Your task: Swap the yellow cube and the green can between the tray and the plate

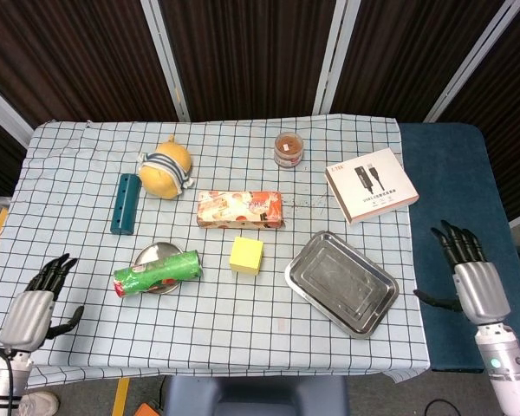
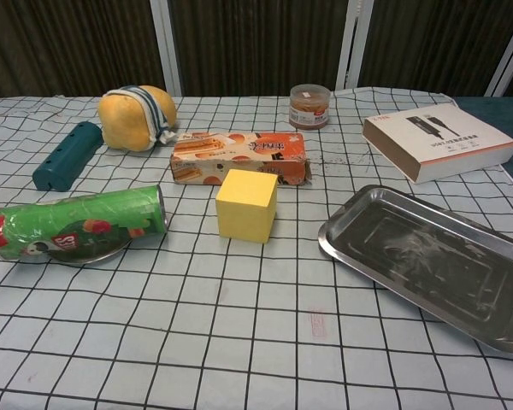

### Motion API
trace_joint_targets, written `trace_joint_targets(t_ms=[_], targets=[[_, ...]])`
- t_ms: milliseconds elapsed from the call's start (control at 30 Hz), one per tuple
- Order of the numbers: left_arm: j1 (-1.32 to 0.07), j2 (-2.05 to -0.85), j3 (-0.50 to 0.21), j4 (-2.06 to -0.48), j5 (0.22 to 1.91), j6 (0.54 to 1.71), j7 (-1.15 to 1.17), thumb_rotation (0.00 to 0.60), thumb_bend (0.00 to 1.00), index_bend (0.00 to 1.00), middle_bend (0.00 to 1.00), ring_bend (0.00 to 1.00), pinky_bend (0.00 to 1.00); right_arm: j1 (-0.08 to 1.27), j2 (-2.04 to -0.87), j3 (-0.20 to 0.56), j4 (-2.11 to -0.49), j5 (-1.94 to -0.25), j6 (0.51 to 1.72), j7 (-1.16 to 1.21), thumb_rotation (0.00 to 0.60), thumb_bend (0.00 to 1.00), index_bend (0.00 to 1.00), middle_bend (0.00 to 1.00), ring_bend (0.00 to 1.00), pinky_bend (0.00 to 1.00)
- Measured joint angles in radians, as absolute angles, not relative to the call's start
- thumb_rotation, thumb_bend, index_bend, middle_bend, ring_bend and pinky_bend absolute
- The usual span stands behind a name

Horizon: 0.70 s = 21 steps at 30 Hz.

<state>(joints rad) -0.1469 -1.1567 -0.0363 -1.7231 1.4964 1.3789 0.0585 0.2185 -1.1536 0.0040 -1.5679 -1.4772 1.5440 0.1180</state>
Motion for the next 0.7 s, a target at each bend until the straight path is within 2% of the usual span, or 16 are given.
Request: trace_joint_targets(t_ms=[200, 700], targets=[[-0.219, -1.184, -0.053, -1.766, 1.492, 1.302, 0.104, 0.6, 0.34, 0.0, 0.0, 0.0, 0.15, 0.141, -1.151, 0.029, -1.55, -1.488, 1.651, 0.192, 0.6, 0.13, 0.0, 0.0, 0.0, 0.0], [-0.351, -1.313, -0.103, -1.786, 1.376, 1.153, 0.246, 0.6, 0.34, 0.0, 0.0, 0.0, 0.15, 0.121, -1.156, 0.049, -1.522, -1.548, 1.643, 0.255, 0.6, 0.13, 0.0, 0.0, 0.0, 0.0]])
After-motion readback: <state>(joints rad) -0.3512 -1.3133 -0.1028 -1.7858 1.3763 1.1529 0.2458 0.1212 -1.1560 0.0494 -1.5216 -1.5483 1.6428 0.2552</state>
